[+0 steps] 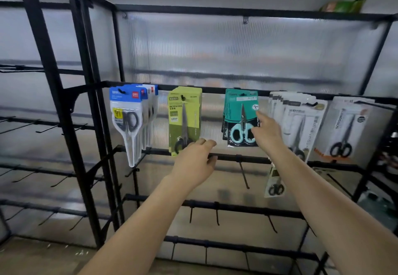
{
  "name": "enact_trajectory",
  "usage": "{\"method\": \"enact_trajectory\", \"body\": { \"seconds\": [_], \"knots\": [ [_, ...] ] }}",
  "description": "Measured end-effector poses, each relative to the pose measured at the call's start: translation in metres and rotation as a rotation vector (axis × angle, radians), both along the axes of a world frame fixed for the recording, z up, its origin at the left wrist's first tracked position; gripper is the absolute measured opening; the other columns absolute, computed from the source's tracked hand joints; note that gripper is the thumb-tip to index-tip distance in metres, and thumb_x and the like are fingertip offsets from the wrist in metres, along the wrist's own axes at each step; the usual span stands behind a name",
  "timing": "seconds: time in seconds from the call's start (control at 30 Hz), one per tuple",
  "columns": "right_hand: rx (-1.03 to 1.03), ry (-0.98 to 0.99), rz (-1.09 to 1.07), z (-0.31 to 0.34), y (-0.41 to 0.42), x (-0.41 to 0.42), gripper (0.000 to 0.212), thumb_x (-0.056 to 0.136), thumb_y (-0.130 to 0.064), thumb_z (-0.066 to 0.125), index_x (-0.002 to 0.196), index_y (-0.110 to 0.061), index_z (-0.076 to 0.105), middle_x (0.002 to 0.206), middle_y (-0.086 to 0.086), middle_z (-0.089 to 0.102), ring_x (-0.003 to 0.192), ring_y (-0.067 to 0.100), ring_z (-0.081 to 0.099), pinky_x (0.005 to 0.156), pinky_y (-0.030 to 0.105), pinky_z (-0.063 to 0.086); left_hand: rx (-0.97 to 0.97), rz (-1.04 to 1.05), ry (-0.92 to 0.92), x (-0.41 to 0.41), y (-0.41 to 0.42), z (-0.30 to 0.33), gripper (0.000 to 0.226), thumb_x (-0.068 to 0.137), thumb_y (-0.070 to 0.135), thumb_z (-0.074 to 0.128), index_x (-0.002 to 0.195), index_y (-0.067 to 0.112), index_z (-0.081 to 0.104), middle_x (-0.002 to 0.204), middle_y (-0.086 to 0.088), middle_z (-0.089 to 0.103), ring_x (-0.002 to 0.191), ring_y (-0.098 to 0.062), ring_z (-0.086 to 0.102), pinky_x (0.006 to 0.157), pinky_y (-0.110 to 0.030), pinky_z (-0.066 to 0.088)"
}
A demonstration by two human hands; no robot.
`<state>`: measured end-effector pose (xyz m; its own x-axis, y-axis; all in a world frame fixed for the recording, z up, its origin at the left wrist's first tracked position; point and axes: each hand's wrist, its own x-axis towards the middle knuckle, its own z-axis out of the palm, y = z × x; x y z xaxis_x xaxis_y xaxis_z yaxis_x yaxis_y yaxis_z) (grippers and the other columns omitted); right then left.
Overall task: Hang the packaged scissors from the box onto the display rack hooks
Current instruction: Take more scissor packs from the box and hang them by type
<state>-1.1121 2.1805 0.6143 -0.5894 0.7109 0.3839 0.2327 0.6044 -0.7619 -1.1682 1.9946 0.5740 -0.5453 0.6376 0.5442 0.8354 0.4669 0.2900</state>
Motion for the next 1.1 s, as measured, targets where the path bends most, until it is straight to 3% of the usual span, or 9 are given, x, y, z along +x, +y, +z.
{"method": "enact_trajectory", "body": {
  "seconds": [0.1,0.33,0.43,0.53,0.63,0.73,0.87,0.97,1.1],
  "knots": [
    [-0.019,0.021,0.003,-0.006,0.005,-0.002,0.061,0.09,0.001,0.047,0.144,-0.024,0.032,0.137,0.003,0.048,0.064,0.01,0.053,0.048,0.019,0.042,0.004,-0.001,-0.016,-0.003,-0.006,-0.003,0.04,0.095,0.028,0.051,0.134,0.021,0.048,0.13,0.0,0.054,0.112,-0.02,0.053,0.078,-0.025,0.04],
    [0.075,-0.112,0.029,0.001,0.01,-0.016,0.045,0.089,-0.001,0.048,0.131,-0.016,0.046,0.118,0.004,0.059,0.066,0.005,0.052,0.042,0.012,0.034,-0.03,-0.002,-0.067,-0.007,-0.011,-0.002,0.04,0.096,0.028,0.05,0.135,0.02,0.048,0.127,-0.001,0.056,0.112,-0.019,0.054,0.084,-0.03,0.046],
    [0.065,-0.18,0.066,0.011,0.013,-0.024,0.038,0.089,-0.001,0.048,0.125,-0.014,0.048,0.119,0.009,0.058,0.073,0.011,0.055,0.049,0.018,0.039,-0.041,0.0,-0.069,-0.009,-0.008,0.002,0.039,0.096,0.029,0.05,0.135,0.02,0.048,0.128,-0.002,0.056,0.112,-0.02,0.054,0.085,-0.03,0.045],
    [0.076,-0.293,0.057,0.011,0.012,-0.027,0.043,0.089,-0.003,0.05,0.131,-0.011,0.042,0.126,0.013,0.054,0.098,0.025,0.058,0.07,0.029,0.049,-0.035,-0.012,-0.091,-0.013,-0.008,0.001,0.038,0.096,0.028,0.051,0.133,0.02,0.049,0.127,-0.001,0.056,0.111,-0.019,0.054,0.085,-0.028,0.044],
    [0.118,-0.355,0.062,-0.002,0.007,-0.027,0.042,0.088,-0.007,0.054,0.13,-0.009,0.046,0.122,0.014,0.056,0.093,0.021,0.053,0.072,0.029,0.042,-0.054,-0.012,-0.104,-0.019,-0.011,-0.005,0.037,0.096,0.028,0.051,0.132,0.019,0.05,0.126,-0.002,0.057,0.111,-0.02,0.055,0.085,-0.029,0.045],
    [0.117,-0.325,0.075,-0.025,-0.004,-0.02,0.048,0.087,-0.006,0.052,0.135,-0.013,0.047,0.124,0.014,0.056,0.095,0.022,0.054,0.075,0.029,0.043,-0.096,0.001,-0.152,-0.027,-0.014,-0.02,0.036,0.095,0.027,0.051,0.13,0.018,0.052,0.124,-0.004,0.058,0.108,-0.022,0.057,0.082,-0.031,0.045],
    [0.122,-0.345,0.212,-0.071,-0.029,-0.013,0.039,0.091,-0.01,0.054,0.13,-0.013,0.053,0.127,0.011,0.057,0.115,0.024,0.054,0.096,0.035,0.043,-0.178,0.004,-0.323,-0.033,-0.018,-0.058,0.039,0.096,0.026,0.051,0.134,0.017,0.049,0.127,-0.006,0.056,0.11,-0.021,0.054,0.085,-0.022,0.041],
    [0.052,-0.378,0.285,-0.118,-0.051,-0.011,0.036,0.091,-0.013,0.056,0.127,-0.017,0.056,0.126,0.004,0.059,0.114,0.019,0.055,0.095,0.028,0.041,-0.28,0.0,-0.412,-0.039,-0.023,-0.101,0.035,0.096,0.026,0.051,0.13,0.017,0.052,0.123,-0.007,0.058,0.107,-0.022,0.058,0.088,-0.031,0.047],
    [-0.054,-0.482,0.389,-0.192,-0.077,-0.004,0.035,0.089,-0.006,0.056,0.124,-0.011,0.059,0.123,0.005,0.061,0.109,0.014,0.056,0.092,0.022,0.041,-0.378,0.057,-0.592,-0.045,-0.038,-0.18,0.03,0.095,0.023,0.051,0.124,0.014,0.055,0.117,-0.007,0.059,0.105,-0.025,0.057,0.087,-0.03,0.045]
  ]
}}
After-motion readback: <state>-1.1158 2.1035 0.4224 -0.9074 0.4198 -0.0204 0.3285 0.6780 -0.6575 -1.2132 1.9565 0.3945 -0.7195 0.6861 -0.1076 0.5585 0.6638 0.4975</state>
